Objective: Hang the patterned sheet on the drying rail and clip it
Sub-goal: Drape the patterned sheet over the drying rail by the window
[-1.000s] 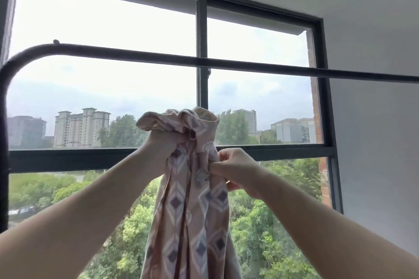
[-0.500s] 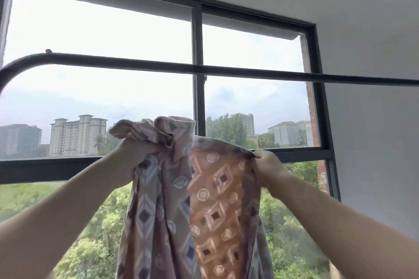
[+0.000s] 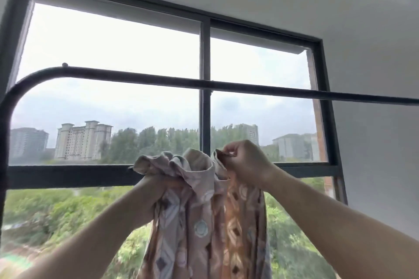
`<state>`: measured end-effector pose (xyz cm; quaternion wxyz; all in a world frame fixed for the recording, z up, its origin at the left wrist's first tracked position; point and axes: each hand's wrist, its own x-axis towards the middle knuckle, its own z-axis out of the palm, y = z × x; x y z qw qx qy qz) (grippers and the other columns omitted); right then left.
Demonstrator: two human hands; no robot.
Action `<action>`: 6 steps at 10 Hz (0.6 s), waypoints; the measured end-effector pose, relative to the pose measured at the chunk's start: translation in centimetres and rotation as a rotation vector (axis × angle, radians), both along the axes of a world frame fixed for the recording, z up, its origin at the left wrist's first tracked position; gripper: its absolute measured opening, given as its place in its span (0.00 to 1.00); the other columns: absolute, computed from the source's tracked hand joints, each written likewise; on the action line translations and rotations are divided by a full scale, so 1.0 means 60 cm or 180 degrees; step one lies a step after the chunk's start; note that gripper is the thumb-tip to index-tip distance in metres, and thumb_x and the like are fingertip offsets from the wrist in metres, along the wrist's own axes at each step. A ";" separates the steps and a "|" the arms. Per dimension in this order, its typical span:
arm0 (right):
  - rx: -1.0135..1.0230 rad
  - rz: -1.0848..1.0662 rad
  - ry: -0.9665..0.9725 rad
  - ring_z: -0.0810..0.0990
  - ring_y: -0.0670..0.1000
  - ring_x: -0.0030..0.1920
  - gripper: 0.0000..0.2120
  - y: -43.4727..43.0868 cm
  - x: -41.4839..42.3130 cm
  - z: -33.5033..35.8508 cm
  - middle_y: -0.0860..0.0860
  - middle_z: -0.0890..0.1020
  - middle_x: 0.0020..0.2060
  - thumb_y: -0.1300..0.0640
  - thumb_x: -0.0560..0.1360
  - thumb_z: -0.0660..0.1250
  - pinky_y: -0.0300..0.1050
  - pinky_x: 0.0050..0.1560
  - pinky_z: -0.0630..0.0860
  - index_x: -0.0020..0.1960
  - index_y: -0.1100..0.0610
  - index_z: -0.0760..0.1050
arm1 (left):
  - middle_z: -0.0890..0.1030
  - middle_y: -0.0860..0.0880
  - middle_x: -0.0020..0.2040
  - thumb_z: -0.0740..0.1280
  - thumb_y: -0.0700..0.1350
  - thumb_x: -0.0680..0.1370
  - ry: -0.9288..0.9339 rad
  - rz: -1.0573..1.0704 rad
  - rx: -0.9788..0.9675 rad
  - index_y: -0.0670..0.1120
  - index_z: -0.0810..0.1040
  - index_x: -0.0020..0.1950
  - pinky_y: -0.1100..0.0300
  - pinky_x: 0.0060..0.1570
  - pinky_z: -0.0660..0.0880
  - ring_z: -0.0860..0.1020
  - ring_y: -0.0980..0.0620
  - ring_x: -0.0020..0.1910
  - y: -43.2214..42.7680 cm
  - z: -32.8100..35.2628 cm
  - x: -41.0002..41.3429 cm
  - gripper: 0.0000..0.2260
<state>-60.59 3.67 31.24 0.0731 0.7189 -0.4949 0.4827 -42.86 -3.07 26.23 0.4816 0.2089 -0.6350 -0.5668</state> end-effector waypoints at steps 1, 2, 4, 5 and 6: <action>0.0117 0.0156 -0.0150 0.70 0.45 0.33 0.14 -0.012 0.024 0.003 0.49 0.74 0.30 0.61 0.73 0.67 0.39 0.36 0.70 0.30 0.56 0.70 | 0.81 0.41 0.29 0.67 0.31 0.57 0.0000 -0.0460 -0.0214 0.39 0.80 0.29 0.59 0.27 0.78 0.80 0.47 0.26 0.049 -0.006 -0.029 0.05; 0.0193 0.0170 -0.0470 0.73 0.51 0.36 0.11 -0.019 0.017 -0.011 0.51 0.75 0.33 0.60 0.73 0.67 0.45 0.38 0.72 0.33 0.55 0.69 | 0.80 0.41 0.29 0.67 0.24 0.62 0.0367 -0.0096 -0.0523 0.42 0.80 0.26 0.60 0.28 0.78 0.80 0.47 0.27 0.035 -0.006 -0.037 0.13; 0.1678 0.0680 -0.1354 0.78 0.49 0.33 0.12 -0.024 0.016 -0.075 0.53 0.80 0.37 0.49 0.72 0.66 0.41 0.36 0.74 0.46 0.57 0.73 | 0.79 0.42 0.26 0.62 0.23 0.68 0.0925 0.0223 -0.0419 0.36 0.74 0.34 0.59 0.26 0.77 0.78 0.46 0.24 0.021 0.006 -0.030 0.10; 0.2192 0.0971 -0.1287 0.79 0.49 0.39 0.07 -0.013 0.007 -0.093 0.52 0.81 0.40 0.54 0.73 0.66 0.46 0.45 0.78 0.47 0.58 0.75 | 0.79 0.43 0.26 0.63 0.23 0.69 0.1024 0.0388 -0.0360 0.37 0.74 0.35 0.61 0.25 0.77 0.78 0.49 0.23 0.013 0.008 -0.023 0.10; 0.2985 0.0881 -0.0680 0.79 0.50 0.45 0.04 -0.003 -0.001 -0.118 0.53 0.80 0.45 0.60 0.73 0.69 0.45 0.48 0.80 0.47 0.59 0.77 | 0.78 0.44 0.24 0.61 0.24 0.71 0.1088 0.0569 -0.0328 0.37 0.73 0.36 0.62 0.21 0.75 0.78 0.50 0.20 0.005 0.017 -0.016 0.10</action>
